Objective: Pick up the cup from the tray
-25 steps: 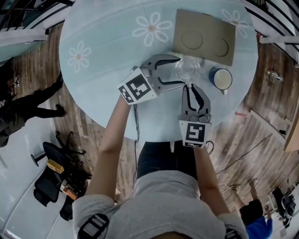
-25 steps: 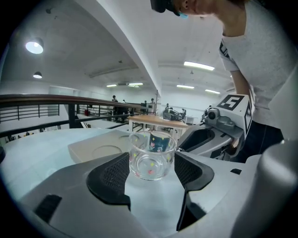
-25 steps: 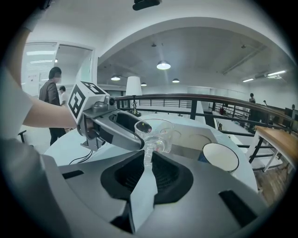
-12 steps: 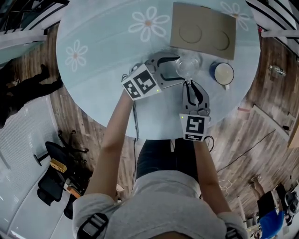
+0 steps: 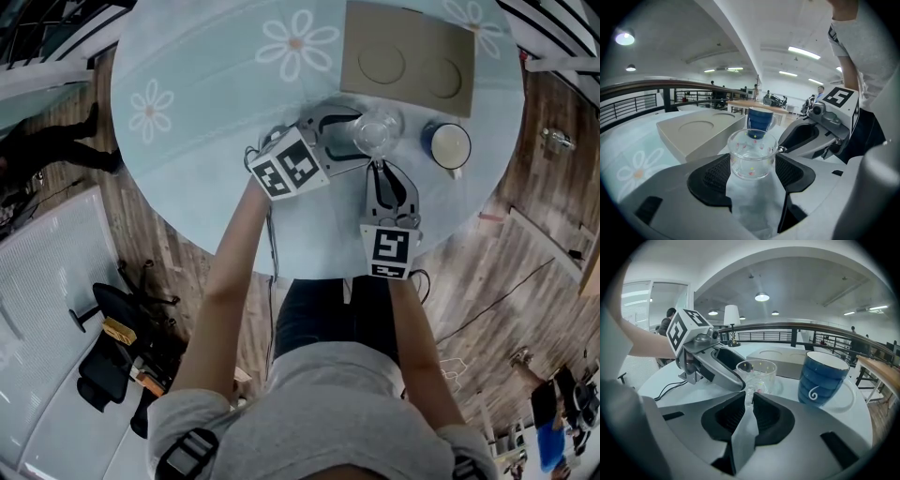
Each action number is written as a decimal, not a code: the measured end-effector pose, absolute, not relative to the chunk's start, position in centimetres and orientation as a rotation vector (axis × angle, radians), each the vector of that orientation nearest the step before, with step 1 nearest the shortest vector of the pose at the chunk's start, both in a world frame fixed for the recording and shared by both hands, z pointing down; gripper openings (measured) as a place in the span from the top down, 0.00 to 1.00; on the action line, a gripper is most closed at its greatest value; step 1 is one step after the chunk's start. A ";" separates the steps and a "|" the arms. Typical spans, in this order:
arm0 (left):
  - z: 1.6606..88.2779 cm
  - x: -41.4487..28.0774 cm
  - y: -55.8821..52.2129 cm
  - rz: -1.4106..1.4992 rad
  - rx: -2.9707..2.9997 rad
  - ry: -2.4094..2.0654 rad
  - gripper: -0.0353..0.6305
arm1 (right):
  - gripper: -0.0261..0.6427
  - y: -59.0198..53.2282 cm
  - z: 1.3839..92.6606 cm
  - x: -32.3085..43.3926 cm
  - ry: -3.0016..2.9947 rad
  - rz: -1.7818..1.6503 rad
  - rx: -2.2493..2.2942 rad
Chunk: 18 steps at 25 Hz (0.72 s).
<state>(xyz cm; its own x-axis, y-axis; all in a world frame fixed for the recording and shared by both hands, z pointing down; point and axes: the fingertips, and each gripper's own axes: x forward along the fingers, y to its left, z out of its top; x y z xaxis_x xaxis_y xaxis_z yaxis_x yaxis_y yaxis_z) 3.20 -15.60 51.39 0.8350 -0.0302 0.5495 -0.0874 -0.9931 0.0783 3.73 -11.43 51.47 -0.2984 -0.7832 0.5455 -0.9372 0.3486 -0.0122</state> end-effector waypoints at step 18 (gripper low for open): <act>49.8 1.9 -15.2 0.757 2.929 -0.244 0.49 | 0.81 -11.2 49.4 5.2 -2.237 0.488 1.620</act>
<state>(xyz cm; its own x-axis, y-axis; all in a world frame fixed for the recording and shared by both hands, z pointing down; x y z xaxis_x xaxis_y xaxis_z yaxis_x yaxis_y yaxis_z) 1.86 -15.17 49.81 0.8631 -0.1283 0.4884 -0.1813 -0.9814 0.0626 5.23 -11.15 49.45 -0.2951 -0.8378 0.4593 -0.9530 0.2925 -0.0788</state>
